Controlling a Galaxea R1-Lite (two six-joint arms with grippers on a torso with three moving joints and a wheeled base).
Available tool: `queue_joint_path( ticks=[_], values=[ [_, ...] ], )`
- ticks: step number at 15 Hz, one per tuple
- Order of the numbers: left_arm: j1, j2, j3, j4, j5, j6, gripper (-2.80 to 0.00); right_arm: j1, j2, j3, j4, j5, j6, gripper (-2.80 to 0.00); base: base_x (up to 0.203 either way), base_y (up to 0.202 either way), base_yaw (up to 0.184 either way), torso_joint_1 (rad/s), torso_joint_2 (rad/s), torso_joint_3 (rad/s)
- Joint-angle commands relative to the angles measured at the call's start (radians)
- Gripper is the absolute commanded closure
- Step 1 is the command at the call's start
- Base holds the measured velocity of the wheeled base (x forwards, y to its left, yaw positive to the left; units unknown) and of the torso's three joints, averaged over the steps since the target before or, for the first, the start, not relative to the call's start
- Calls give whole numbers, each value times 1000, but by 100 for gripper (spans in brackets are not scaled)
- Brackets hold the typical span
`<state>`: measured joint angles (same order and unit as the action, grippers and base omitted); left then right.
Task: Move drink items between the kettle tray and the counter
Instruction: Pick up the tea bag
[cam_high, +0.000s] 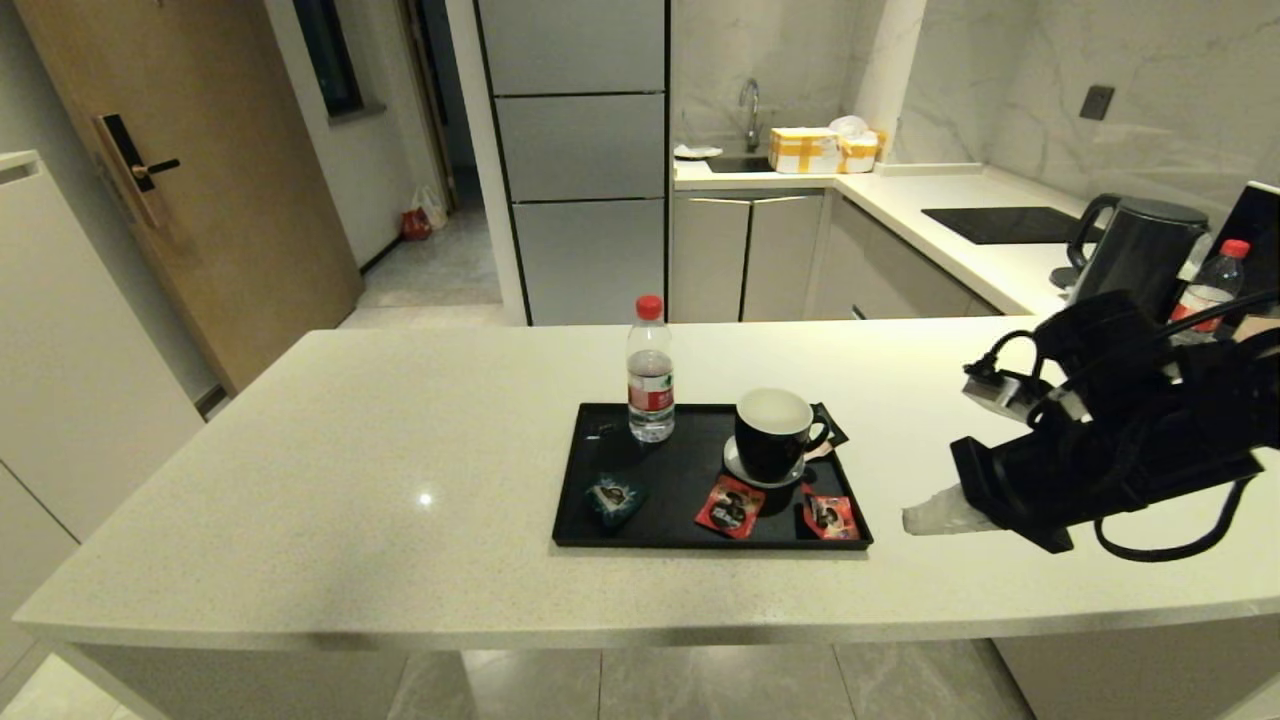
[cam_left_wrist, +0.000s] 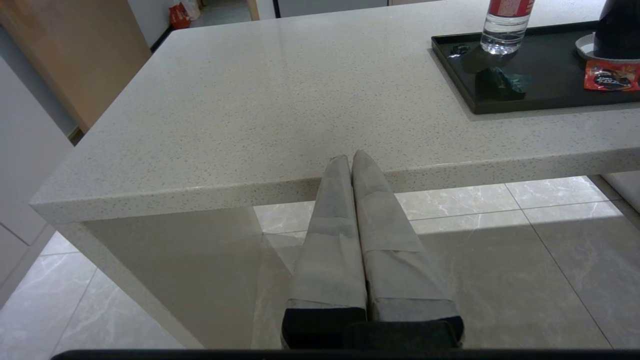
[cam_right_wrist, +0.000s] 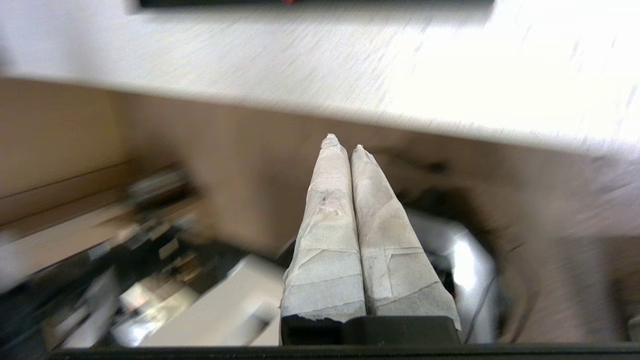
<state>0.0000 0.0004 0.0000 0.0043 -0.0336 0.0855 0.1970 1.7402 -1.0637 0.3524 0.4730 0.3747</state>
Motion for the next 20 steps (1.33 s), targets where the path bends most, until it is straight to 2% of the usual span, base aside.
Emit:
queue_joint_path(
  ticks=[1, 2, 6, 11, 12, 16, 18, 20],
  values=[
    [0, 0, 0, 0, 0, 0, 0, 30, 62, 44, -120, -49, 2, 0, 0, 0, 0, 0, 0, 0],
    [0, 0, 0, 0, 0, 0, 0, 42, 60, 91, -222, -75, 0, 0, 0, 0, 0, 0, 0, 0],
    [0, 0, 0, 0, 0, 0, 0, 88, 56, 250, -488, -132, -6, 0, 0, 0, 0, 0, 0, 0],
    [0, 0, 0, 0, -2, 0, 0, 103, 122, 222, -495, -146, -58, 0, 0, 0, 0, 0, 0, 0],
    [0, 0, 0, 0, 0, 0, 0, 103, 146, 180, -469, -146, -62, -280, 0, 0, 0, 0, 0, 0],
    [0, 0, 0, 0, -1, 0, 0, 105, 205, 32, -361, -170, -70, -280, 0, 0, 0, 0, 0, 0],
    [0, 0, 0, 0, 0, 0, 0, 121, 248, -22, -339, -264, -79, -280, 0, 0, 0, 0, 0, 0],
    [0, 0, 0, 0, 0, 0, 0, 124, 309, -81, -315, -321, -84, -280, 0, 0, 0, 0, 0, 0]
  ],
)
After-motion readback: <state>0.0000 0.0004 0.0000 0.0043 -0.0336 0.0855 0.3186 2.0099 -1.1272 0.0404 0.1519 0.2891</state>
